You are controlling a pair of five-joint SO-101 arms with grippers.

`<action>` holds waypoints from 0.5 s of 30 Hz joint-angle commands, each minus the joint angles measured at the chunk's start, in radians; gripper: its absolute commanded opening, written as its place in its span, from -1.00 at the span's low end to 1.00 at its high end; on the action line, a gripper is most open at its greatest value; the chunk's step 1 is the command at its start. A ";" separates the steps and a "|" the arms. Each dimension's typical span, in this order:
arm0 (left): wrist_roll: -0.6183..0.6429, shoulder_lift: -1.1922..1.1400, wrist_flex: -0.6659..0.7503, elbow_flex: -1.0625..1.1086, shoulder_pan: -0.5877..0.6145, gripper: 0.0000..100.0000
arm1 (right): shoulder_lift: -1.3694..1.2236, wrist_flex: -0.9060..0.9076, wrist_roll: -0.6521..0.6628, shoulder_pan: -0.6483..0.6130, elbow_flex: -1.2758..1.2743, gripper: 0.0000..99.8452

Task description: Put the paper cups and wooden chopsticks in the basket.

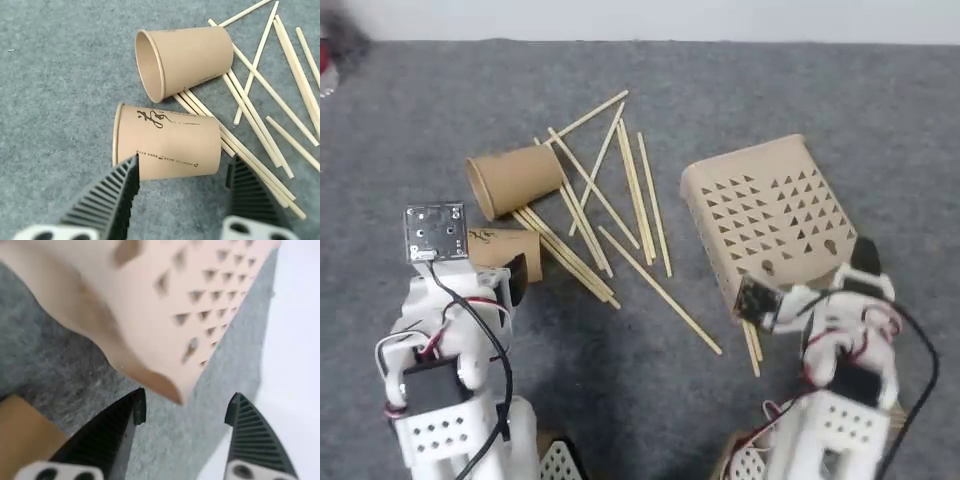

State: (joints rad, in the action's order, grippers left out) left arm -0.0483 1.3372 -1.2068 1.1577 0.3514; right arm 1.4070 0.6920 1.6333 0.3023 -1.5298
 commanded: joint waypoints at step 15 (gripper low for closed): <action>0.054 0.003 0.041 0.047 0.040 -0.45 | 0.254 -0.088 -0.063 -0.157 -0.163 -0.49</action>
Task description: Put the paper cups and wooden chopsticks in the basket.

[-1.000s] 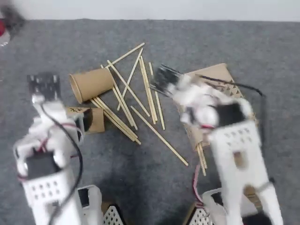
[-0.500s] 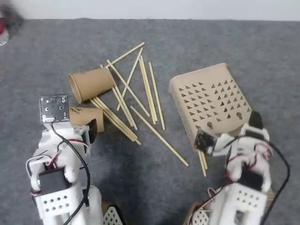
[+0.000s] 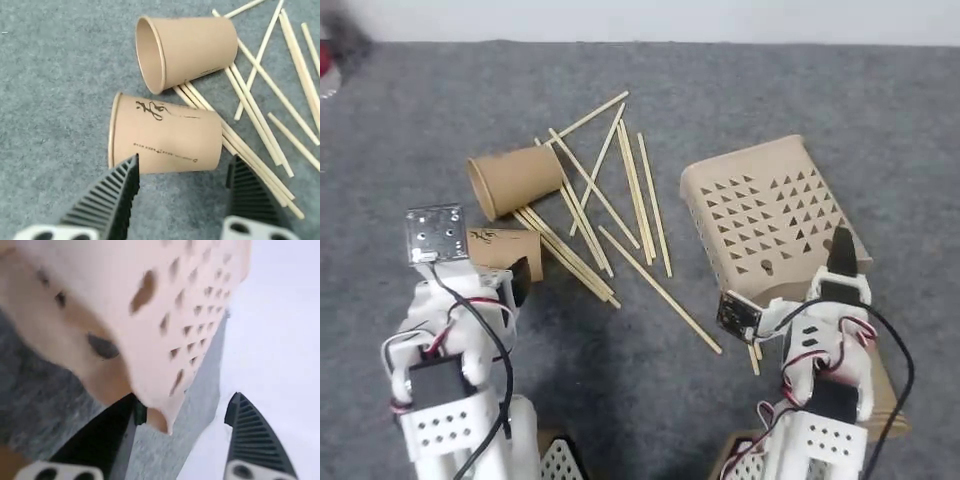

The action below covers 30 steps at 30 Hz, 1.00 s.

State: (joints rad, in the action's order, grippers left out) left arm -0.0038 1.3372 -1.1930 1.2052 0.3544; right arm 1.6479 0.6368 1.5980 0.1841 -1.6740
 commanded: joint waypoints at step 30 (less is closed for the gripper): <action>0.005 0.006 0.158 0.182 0.049 -0.45 | 0.015 0.067 -0.187 -0.165 0.034 -0.98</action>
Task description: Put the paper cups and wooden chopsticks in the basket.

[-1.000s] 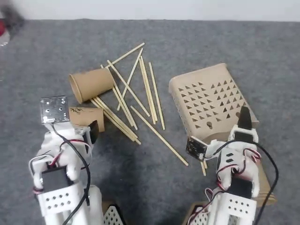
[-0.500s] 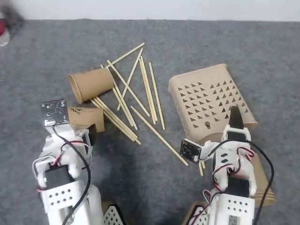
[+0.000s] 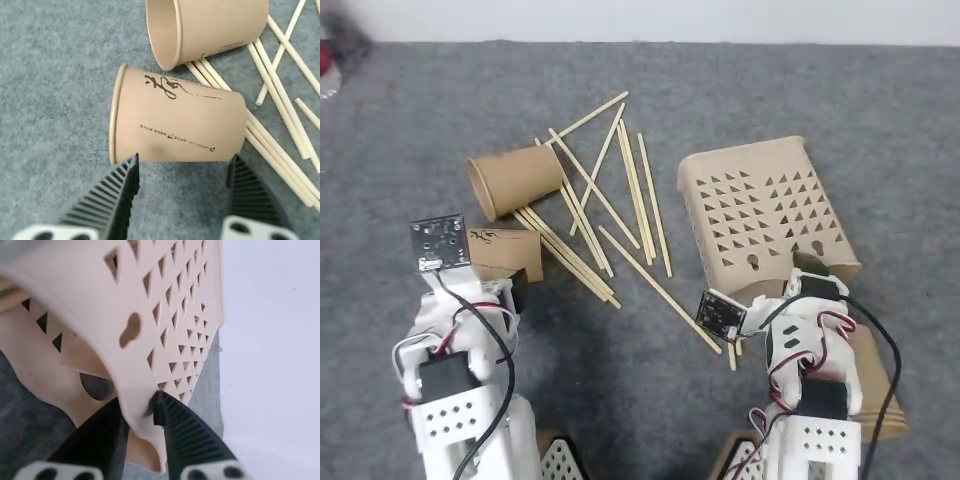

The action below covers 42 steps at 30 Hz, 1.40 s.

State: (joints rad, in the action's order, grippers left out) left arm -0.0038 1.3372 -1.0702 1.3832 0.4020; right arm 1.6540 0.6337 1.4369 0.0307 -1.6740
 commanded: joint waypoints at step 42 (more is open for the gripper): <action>0.008 0.008 0.095 0.087 -0.054 -0.45 | -2.341 1.155 -0.482 0.010 3.138 -0.89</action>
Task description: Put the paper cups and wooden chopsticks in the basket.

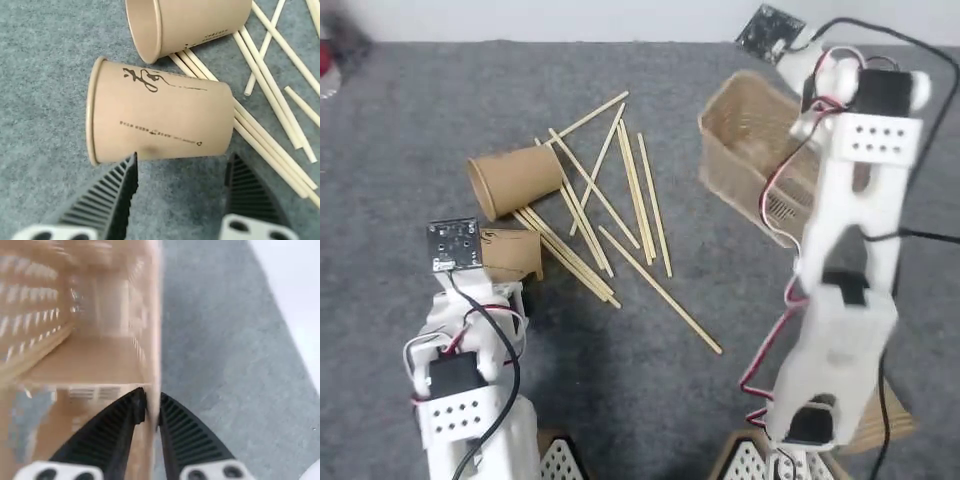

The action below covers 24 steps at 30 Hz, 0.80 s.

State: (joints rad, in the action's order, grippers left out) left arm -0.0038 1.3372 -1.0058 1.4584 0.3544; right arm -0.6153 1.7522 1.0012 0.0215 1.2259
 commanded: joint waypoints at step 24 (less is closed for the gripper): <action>0.008 0.008 0.049 0.030 -0.043 -0.45 | 0.722 0.042 -0.075 0.061 -0.483 -0.60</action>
State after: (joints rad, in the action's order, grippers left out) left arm -0.0038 1.3372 -0.9782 1.4922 0.3176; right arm -0.1059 1.7568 0.9045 0.0736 0.9360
